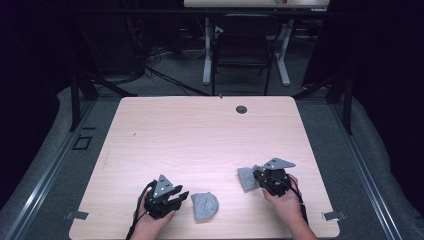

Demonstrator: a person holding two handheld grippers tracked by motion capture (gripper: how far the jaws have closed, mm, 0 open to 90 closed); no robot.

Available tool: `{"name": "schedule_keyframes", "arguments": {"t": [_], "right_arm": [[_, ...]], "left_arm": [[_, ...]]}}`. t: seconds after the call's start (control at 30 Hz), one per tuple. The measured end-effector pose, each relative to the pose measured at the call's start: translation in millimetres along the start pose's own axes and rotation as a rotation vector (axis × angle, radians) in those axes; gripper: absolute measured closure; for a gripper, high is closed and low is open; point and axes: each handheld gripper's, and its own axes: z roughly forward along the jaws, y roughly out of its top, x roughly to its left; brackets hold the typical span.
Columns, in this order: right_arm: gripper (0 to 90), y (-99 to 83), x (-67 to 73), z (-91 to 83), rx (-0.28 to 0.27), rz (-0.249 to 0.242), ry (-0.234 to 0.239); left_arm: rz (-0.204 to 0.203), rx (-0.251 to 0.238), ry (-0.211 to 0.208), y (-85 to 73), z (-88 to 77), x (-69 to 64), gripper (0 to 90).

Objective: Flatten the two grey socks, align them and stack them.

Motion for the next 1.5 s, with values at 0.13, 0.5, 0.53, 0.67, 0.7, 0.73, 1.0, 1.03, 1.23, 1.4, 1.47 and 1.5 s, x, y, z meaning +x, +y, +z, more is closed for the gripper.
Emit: {"name": "schedule_keyframes", "arguments": {"t": [0.13,0.5,0.53,0.67,0.7,0.73,1.0,1.03,1.23,1.4,1.47,1.5], "right_arm": [[84.8,-3.4,0.5,8.3,0.014,0.010,0.006],[84.7,-7.3,6.0,17.3,0.037,0.010,0.010],[84.7,-7.8,7.0,18.7,0.042,0.010,0.014],[84.9,-6.7,11.6,22.8,0.053,-0.009,0.012],[84.9,-6.7,11.6,22.8,0.053,-0.009,0.012],[85.0,-4.9,14.1,24.4,0.063,-0.004,0.010],[85.0,5.0,30.6,35.2,0.072,0.005,0.045],[85.1,8.0,36.8,38.9,0.072,0.004,0.046],[85.1,18.0,55.0,50.4,0.071,0.002,0.058],[85.0,24.5,67.7,59.0,0.065,0.012,0.064],[84.8,28.7,77.0,65.0,0.056,0.017,0.071],[84.8,30.1,79.4,66.7,0.058,0.009,0.070]], "left_arm": [[0.000,0.005,-0.005,-2.8,3.1,-0.1,63.7],[-0.007,0.007,-0.003,-5.9,3.1,3.7,62.3],[-0.015,0.008,-0.003,-5.9,2.5,4.0,62.3],[-0.020,0.001,-0.001,-5.8,1.3,5.4,62.3],[-0.020,0.001,-0.002,-5.8,1.0,5.7,62.3],[-0.019,0.002,-0.003,-5.7,0.8,6.3,62.3],[-0.016,0.003,0.001,-6.0,0.8,6.1,62.1],[-0.014,0.001,0.002,-6.1,0.9,5.9,62.1],[-0.006,0.009,-0.001,-6.5,2.4,4.8,62.0],[-0.009,0.008,-0.001,-6.5,2.6,4.5,62.0],[-0.009,0.008,-0.002,-6.7,2.7,4.6,62.0],[-0.004,0.009,-0.002,-6.7,2.6,4.8,62.0]]}}
